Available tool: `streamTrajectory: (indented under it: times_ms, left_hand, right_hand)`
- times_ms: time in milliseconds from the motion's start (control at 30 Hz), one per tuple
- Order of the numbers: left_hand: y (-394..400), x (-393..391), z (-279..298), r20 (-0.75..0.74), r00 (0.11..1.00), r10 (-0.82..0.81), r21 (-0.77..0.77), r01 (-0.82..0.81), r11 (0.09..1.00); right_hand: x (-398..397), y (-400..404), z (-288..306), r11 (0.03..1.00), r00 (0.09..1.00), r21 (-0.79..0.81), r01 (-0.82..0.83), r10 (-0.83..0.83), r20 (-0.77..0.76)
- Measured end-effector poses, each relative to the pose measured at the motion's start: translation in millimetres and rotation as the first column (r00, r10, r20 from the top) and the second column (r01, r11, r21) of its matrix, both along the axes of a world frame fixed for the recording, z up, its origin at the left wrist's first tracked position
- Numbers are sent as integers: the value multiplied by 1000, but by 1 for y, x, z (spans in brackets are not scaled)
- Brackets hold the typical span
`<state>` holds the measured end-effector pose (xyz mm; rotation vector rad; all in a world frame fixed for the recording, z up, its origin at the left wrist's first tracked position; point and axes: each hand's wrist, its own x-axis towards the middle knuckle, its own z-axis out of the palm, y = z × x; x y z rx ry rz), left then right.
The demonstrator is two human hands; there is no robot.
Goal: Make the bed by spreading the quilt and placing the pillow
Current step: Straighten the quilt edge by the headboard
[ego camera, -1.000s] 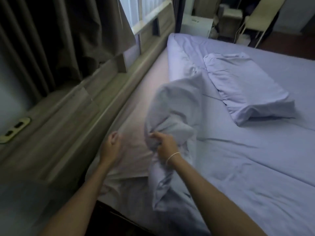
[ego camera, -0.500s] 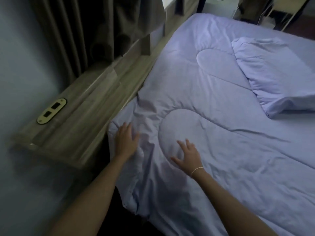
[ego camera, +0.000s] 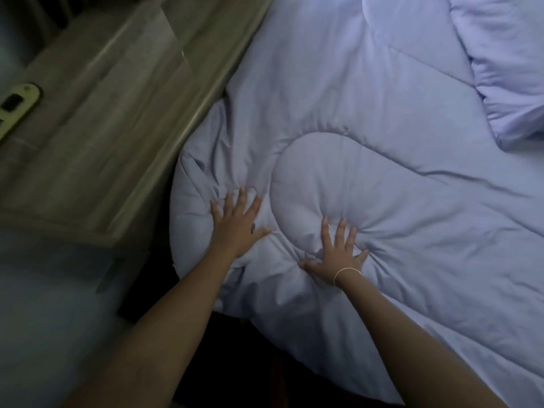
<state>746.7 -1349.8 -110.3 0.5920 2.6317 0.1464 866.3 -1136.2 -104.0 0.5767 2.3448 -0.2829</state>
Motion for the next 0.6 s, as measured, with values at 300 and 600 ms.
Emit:
streamTrajectory:
  times_ms: [300, 600]
  left_hand:
    - [-117, 61, -20, -255, 931, 260, -16, -273, 962]
    - [-158, 111, -34, -257, 584, 770, 358, -682, 637]
  right_hand:
    - [-21, -54, -7, 1000, 919, -6, -18, 14, -395]
    - [-66, -115, -14, 889, 760, 116, -444, 441, -477]
